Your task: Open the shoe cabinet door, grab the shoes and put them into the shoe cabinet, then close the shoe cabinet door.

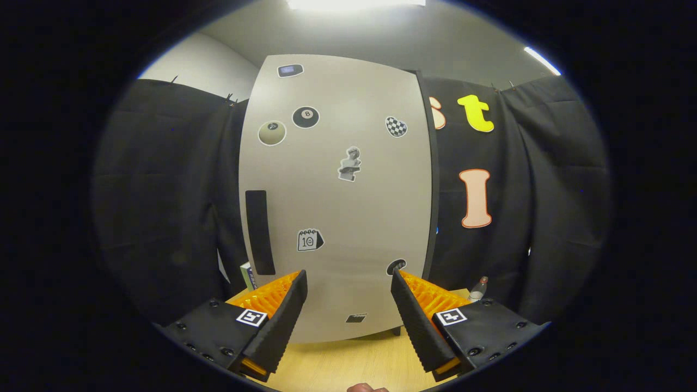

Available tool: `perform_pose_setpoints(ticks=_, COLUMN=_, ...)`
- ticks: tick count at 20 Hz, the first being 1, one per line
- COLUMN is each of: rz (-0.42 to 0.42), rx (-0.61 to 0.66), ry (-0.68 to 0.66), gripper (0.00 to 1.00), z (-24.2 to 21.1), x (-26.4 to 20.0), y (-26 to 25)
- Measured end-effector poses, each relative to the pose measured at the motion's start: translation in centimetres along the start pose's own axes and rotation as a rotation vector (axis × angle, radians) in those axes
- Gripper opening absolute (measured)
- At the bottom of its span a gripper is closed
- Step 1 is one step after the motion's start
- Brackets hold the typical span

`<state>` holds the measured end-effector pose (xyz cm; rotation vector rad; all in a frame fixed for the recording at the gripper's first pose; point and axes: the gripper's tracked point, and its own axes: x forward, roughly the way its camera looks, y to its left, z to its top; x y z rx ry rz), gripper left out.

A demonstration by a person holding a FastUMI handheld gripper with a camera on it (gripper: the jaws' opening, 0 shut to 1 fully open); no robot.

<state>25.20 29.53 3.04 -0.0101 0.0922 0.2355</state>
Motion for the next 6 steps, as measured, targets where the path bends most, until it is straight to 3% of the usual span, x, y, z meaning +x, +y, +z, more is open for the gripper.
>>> perform_pose_setpoints(ticks=6, rz=0.059, rx=-0.036, ry=0.024, gripper=0.97, z=-0.8, x=-1.5, y=-1.3)
